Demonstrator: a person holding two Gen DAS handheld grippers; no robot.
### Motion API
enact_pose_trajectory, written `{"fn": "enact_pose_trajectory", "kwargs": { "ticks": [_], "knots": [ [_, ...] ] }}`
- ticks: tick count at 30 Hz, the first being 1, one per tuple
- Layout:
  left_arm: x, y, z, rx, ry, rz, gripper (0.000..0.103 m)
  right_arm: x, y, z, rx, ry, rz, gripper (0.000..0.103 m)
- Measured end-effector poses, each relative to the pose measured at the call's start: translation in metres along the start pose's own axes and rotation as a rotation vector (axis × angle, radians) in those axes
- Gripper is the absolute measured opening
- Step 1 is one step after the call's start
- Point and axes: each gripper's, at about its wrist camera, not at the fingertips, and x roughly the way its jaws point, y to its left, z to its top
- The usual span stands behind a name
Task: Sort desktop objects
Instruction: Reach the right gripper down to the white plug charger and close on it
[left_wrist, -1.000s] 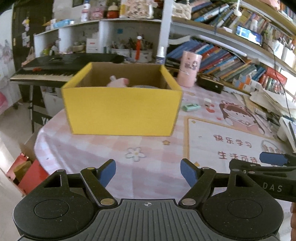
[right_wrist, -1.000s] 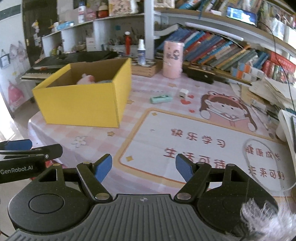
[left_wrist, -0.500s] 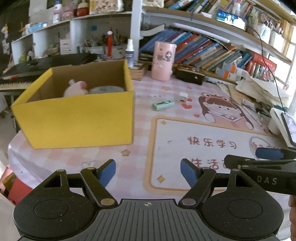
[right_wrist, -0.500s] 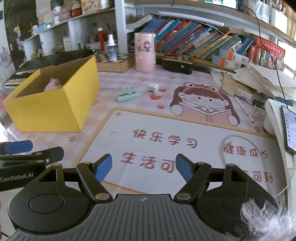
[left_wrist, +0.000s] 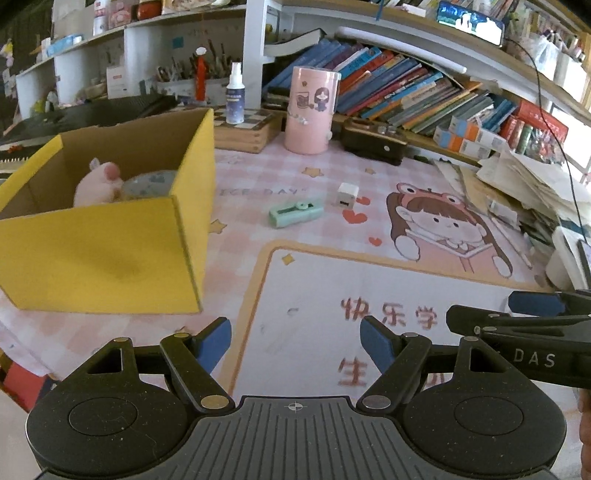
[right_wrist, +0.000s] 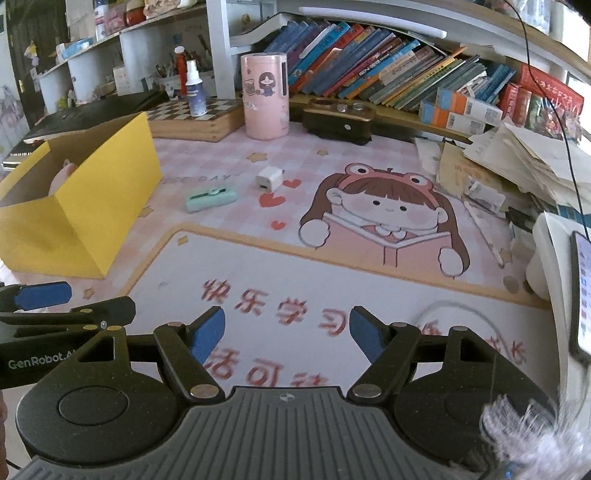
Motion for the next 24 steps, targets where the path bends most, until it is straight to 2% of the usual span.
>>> {"fn": "enact_pose_trajectory", "kwargs": {
  "ticks": [14,24],
  "knots": [
    [0.041,-0.031,0.034,-0.026,-0.011,0.066,0.079,0.038,-0.047,0.04,0.004,-0.018,0.057,0.07],
    [0.071,-0.038,0.062,-0.039,-0.055,0.13,0.077,0.076,-0.055,0.082,-0.086,-0.08,0.148,0.069]
  ]
}}
